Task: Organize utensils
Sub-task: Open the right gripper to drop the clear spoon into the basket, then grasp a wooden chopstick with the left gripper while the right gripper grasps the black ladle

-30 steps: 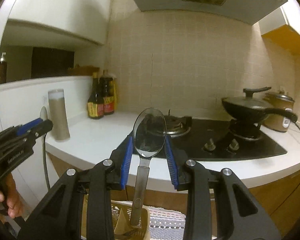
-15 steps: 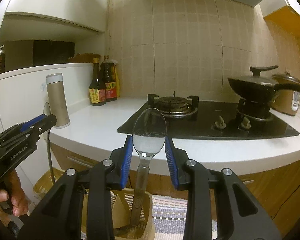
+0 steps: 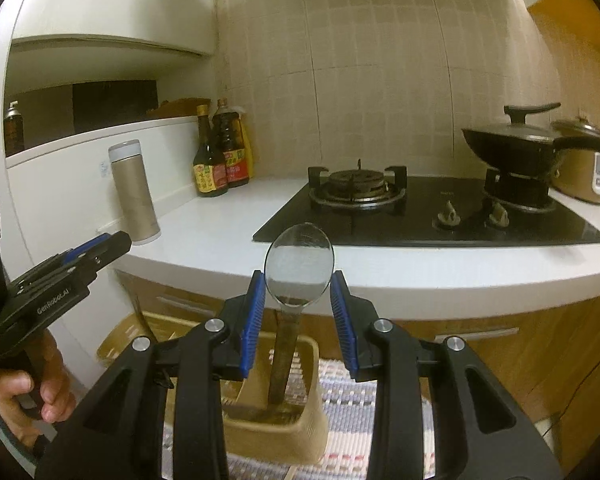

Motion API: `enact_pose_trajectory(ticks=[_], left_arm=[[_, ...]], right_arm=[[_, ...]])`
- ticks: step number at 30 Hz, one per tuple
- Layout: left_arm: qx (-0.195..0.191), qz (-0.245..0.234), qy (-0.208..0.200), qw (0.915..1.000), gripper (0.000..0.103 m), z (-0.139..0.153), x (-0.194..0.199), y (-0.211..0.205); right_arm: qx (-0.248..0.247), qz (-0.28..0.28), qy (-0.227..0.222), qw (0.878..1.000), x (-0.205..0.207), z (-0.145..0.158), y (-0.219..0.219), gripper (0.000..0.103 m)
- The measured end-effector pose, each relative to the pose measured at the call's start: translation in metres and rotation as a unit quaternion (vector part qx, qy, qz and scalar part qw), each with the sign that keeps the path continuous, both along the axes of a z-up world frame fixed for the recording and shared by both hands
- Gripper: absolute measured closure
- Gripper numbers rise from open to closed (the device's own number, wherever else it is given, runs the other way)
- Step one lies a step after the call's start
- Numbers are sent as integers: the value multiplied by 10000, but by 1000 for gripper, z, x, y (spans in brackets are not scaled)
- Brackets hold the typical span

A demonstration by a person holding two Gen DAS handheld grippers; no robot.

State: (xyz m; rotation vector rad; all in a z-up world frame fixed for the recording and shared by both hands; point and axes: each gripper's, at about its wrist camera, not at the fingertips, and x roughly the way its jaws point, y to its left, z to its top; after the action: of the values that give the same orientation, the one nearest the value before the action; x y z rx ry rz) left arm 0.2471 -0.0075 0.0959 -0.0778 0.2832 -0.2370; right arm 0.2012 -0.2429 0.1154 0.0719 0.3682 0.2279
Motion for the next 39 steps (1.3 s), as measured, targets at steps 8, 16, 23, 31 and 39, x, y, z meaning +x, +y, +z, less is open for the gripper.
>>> enact_pose_trajectory(ticks=[8,16,23,31,39], left_arm=[[-310,-254,89,9992,57,17,-35,11],[-401,-270,329,9983,57,29,-74,18],[-248,-461,993,9937,57,24,-102,14],[88,-590,2171,9743,57,-27,-113,8],[80,-589,3018,9515,59,-86,-121,23]], right_arm=[[209,110,243,9994,-30,5,-10,49],[198,54,609,9979,-63,15,-13,49],[-54,-168,1629,9865,-83,2,-15,49],[-51,-33,2606,9654,-103,-42,-20,49],[-181,-93,3235,9460,-119,-80,-19,49]])
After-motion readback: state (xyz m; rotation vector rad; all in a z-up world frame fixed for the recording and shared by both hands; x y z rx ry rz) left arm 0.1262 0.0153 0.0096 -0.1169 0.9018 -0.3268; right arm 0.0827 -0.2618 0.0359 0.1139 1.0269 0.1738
